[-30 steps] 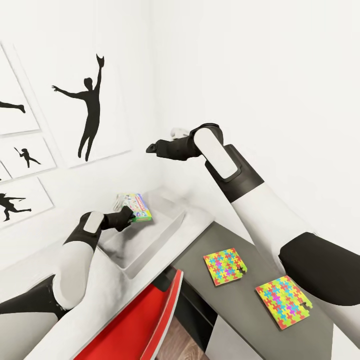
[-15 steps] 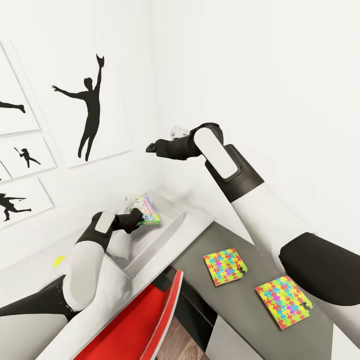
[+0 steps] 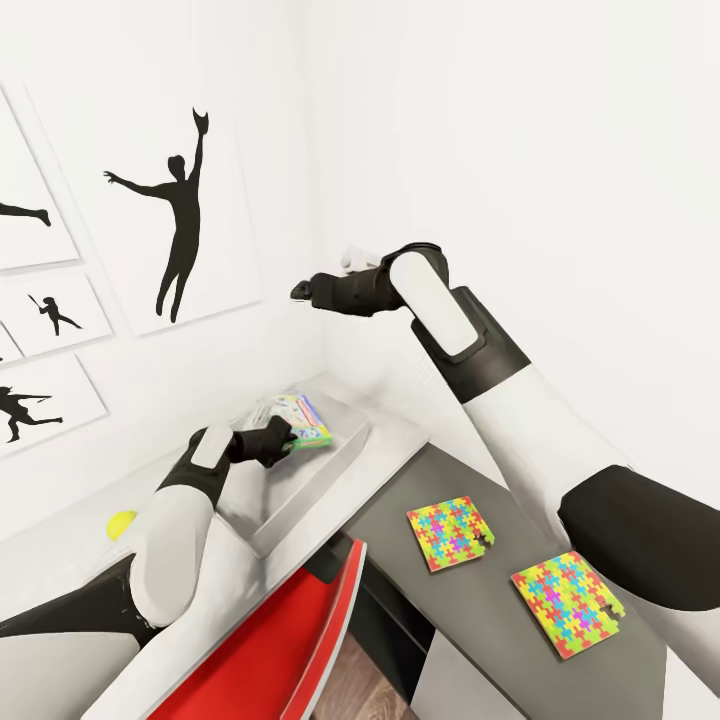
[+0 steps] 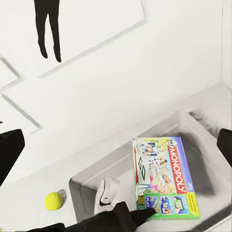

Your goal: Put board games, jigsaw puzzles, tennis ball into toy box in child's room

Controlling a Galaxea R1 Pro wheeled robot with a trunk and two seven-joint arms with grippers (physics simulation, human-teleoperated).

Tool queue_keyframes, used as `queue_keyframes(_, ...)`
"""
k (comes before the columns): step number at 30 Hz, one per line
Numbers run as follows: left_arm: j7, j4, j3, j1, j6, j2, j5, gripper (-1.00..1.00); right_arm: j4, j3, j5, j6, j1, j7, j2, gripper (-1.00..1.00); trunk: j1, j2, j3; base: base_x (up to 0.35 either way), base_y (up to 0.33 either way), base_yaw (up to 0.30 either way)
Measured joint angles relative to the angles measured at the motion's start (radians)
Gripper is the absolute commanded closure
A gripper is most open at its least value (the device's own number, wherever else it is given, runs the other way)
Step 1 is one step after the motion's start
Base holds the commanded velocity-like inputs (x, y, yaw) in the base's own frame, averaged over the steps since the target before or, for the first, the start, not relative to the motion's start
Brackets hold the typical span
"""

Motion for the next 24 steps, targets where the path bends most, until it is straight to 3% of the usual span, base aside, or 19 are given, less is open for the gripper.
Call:
queue_keyframes(4, 0.001, 0.000, 0.000, 0.001, 0.013, 0.000, 0.003, 1.00, -0.002, 0.000, -0.018, -0.004, 0.000, 0.000, 0.000, -1.00, 0.000, 0.000, 0.000, 0.000, 0.000, 0.000)
queue_keyframes(13, -0.011, -0.001, -0.001, 0.004, 0.013, 0.008, 0.004, 1.00, -0.001, -0.001, -0.013, -0.049, 0.000, 0.007, 0.000, -1.00, 0.000, 0.000, 0.000, 0.000, 0.000, 0.000)
queue_keyframes(24, -0.010, -0.001, -0.004, 0.004, 0.009, 0.005, -0.001, 1.00, -0.002, 0.004, -0.011, -0.052, 0.000, 0.008, 0.000, -1.00, 0.000, 0.000, 0.000, 0.000, 0.000, 0.000)
